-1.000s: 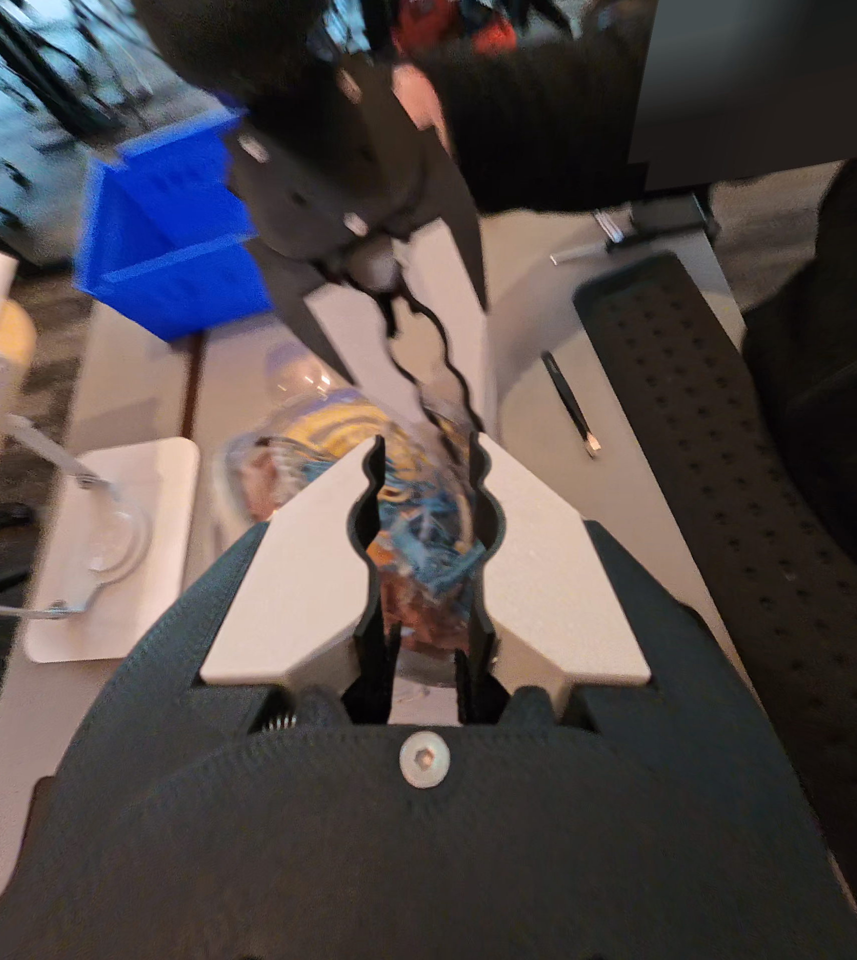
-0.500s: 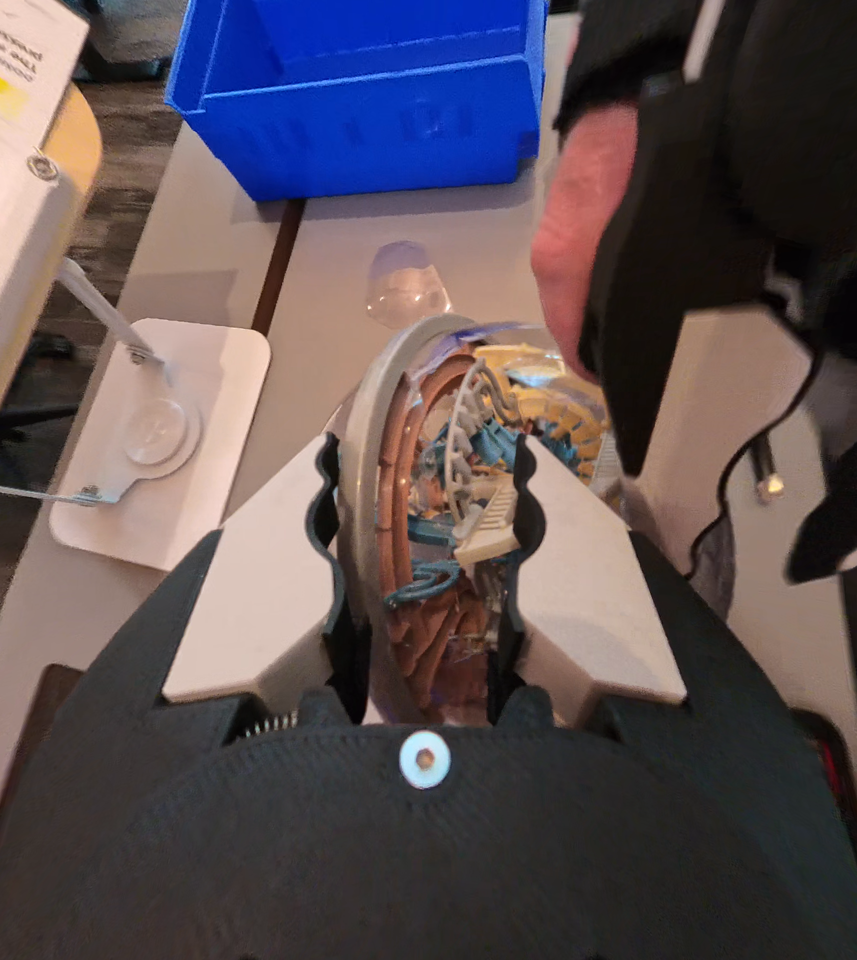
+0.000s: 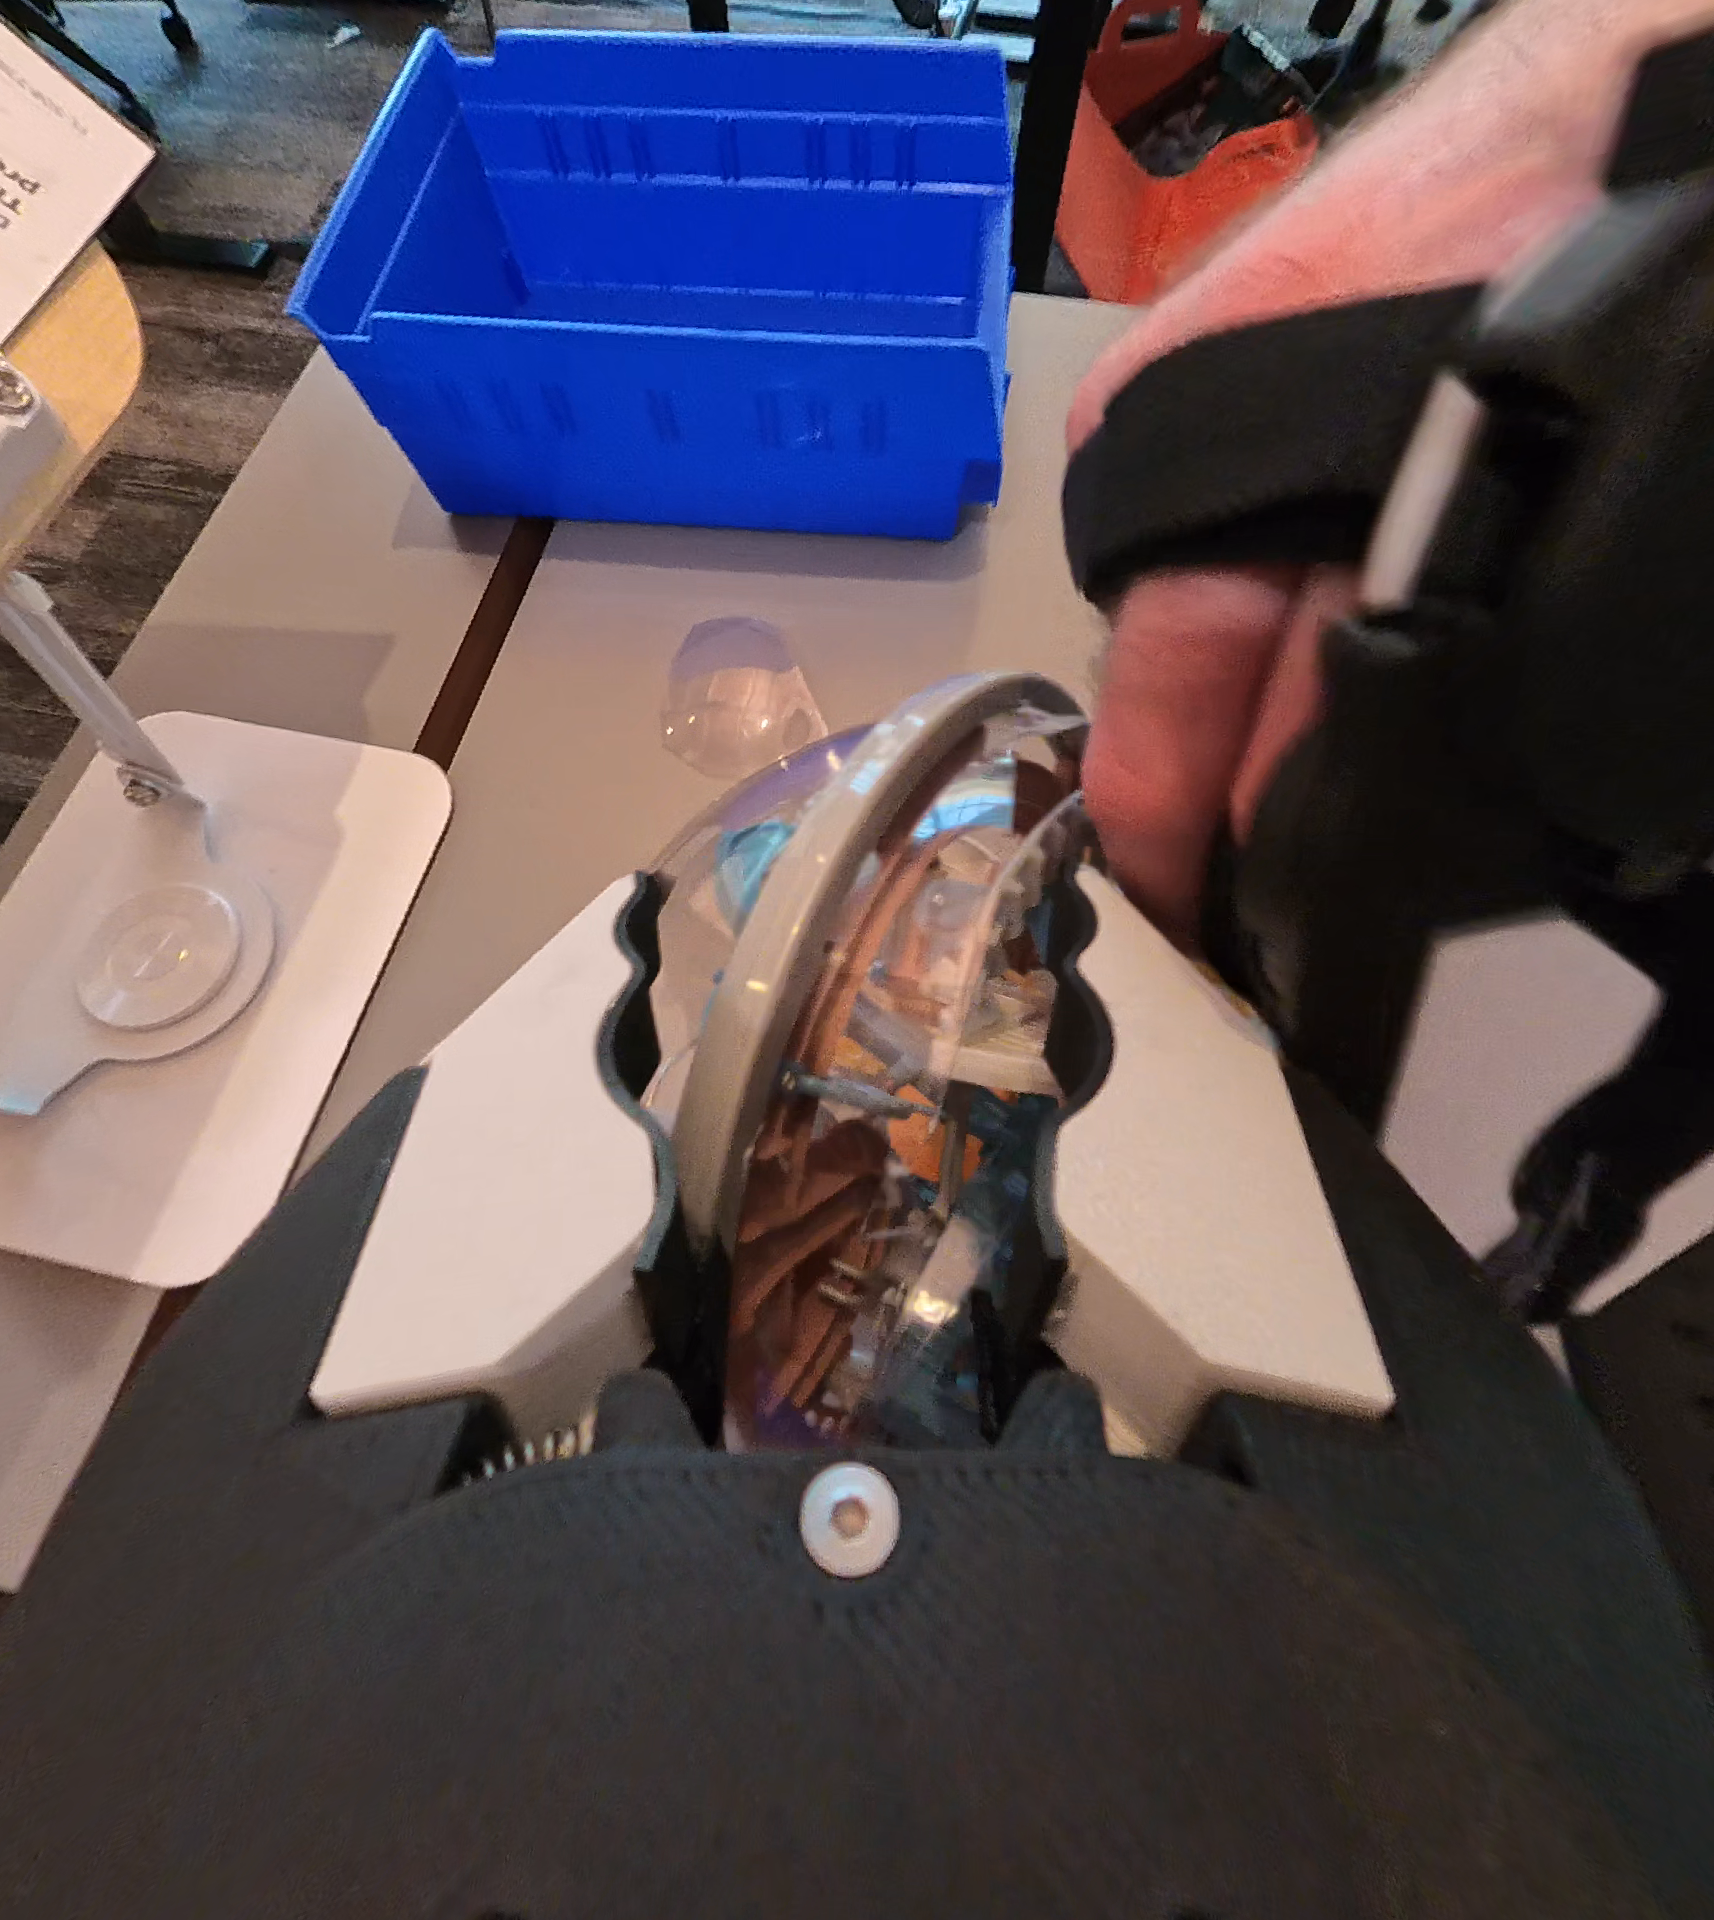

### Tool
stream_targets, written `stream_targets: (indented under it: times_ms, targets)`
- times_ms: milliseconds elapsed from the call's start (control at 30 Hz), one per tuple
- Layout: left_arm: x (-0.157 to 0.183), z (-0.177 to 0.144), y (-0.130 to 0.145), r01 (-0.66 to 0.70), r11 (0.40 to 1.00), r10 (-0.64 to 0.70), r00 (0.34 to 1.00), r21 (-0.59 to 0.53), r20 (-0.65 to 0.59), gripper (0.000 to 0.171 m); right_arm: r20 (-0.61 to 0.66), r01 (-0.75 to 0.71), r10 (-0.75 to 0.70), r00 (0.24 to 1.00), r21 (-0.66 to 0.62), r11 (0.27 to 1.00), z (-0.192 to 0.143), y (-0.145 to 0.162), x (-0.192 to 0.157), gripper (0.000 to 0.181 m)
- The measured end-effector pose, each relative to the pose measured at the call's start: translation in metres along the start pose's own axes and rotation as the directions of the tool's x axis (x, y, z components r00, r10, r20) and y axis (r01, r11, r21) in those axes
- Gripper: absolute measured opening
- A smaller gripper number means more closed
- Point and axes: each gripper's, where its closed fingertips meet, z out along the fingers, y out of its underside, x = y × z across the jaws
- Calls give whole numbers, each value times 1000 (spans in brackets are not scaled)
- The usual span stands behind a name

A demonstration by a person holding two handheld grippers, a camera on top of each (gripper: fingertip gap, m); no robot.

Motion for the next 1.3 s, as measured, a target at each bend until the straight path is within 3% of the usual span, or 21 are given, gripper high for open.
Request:
stream_targets:
  times_ms: [700, 1000, 1300]
  targets:
    - [16, 9, -17, 10, 996, -11, 1000, 90, 16, 87, -273, 231, -234, 933, -44, 972, 11, -1, -9, 10]
    - [10, 24, -23, 66, 995, -65, 998, 69, -25, 87, -294, 249, -232, 927, 22, 968, 1, 5, -9, 9]
    - [7, 32, -25, 104, 993, -100, 993, 55, -69, 91, -334, 247, -230, 914, 8, 969, -2, 6, -2, 9]
